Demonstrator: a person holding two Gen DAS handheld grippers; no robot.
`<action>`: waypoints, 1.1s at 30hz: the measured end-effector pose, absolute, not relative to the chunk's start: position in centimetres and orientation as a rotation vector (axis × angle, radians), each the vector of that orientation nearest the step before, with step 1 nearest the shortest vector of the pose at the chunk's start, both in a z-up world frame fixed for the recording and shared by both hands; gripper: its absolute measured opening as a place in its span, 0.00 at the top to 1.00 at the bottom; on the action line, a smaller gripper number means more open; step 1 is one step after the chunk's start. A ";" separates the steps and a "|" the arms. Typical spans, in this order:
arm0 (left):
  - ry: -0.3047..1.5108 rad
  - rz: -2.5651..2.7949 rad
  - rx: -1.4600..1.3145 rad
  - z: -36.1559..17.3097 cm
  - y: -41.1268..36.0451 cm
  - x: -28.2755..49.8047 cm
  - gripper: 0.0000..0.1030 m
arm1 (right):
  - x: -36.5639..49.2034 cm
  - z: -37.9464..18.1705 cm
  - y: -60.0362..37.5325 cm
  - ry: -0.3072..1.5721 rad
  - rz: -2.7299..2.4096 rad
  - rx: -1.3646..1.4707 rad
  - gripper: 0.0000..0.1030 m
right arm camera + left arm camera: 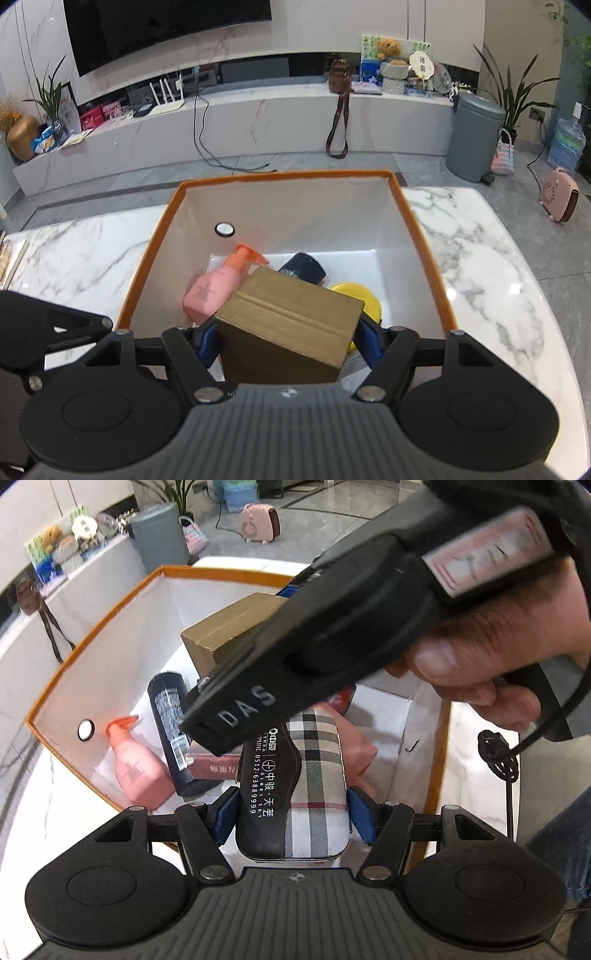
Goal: Organize rigid objects
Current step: 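Lower and open the right gripper to drop the cardboard box while the left releases the plaid case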
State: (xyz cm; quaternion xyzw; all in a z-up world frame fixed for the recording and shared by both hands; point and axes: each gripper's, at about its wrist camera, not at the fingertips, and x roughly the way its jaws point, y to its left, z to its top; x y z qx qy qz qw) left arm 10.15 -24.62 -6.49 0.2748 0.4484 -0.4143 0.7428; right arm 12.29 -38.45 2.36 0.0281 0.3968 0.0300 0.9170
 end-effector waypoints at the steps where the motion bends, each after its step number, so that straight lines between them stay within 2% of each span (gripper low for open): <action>1: 0.987 -0.913 0.601 -6.6 -24.5 10.4 0.30 | 12.5 2.1 -38.4 0.824 0.064 0.058 0.30; 15: 1.018 -0.920 0.722 -7.2 -25.6 12.0 0.30 | 14.8 0.8 -37.7 0.881 0.074 0.078 0.30; 31: 1.047 -0.902 0.810 -8.0 -27.3 12.7 0.30 | 17.9 -0.5 -36.8 0.866 0.016 0.051 0.29; 33: 1.050 -0.901 0.818 -8.1 -27.6 12.8 0.30 | 18.2 -0.5 -37.1 0.869 0.002 0.072 0.26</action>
